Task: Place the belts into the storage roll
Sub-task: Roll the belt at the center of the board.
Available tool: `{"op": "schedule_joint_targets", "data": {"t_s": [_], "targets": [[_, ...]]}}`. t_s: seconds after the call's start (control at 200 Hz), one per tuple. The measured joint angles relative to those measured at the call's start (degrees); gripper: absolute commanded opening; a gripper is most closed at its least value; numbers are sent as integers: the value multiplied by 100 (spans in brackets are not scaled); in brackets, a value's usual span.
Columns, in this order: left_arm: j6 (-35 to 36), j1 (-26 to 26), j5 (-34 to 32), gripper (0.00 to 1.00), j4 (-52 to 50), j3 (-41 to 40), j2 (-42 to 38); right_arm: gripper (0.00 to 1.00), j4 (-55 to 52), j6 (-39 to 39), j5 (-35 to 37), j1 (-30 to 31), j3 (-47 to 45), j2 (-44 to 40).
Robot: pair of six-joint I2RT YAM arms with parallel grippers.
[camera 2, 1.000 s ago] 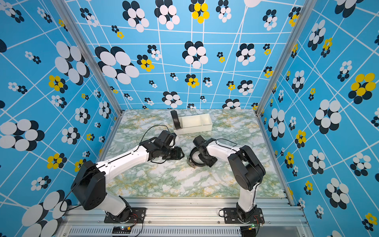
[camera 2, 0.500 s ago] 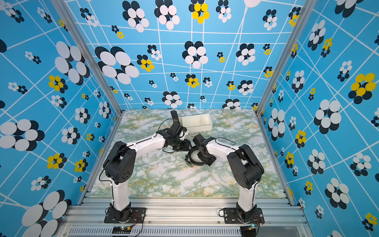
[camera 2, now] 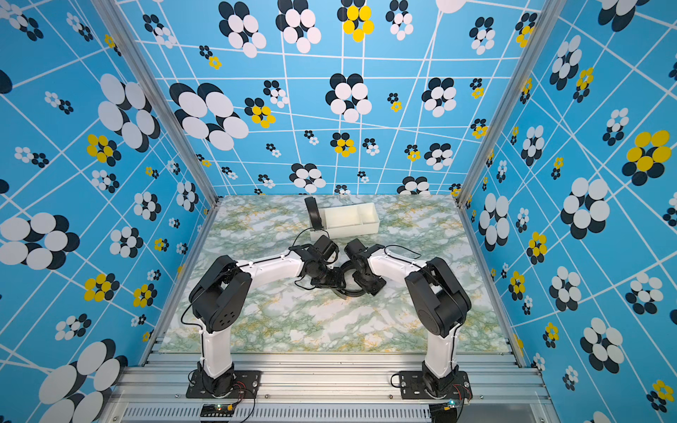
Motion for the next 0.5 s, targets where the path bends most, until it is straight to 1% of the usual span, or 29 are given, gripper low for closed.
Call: {"op": "schedule_joint_targets", "data": {"t_s": [0.055,0.11,0.125,0.15,0.27,0.33,0.38,0.5], "targets": [[-133,-35,-74,48,22,-9,0,16,0,0,0,0,0,-2],[-229,-48,-94,44,50,-9,0,16,0,2,0,0,-2,-4],[-271,-50,-111,39,48,-7,0,16,0,2,-2,0,-2,-4],[-319,-63,-131,35,44,0,0,16,0,2,-2,0,-2,-7],[-472,-122,-256,26,20,61,-2,16,35,2,-13,0,-39,-31],[-516,-138,-306,19,-11,87,-2,16,68,2,-15,0,-68,-50],[-538,-149,-334,17,-31,94,-2,17,94,2,-17,0,-90,-66],[-553,-160,-391,14,-118,153,20,24,170,-20,-33,0,-142,-105]]}}
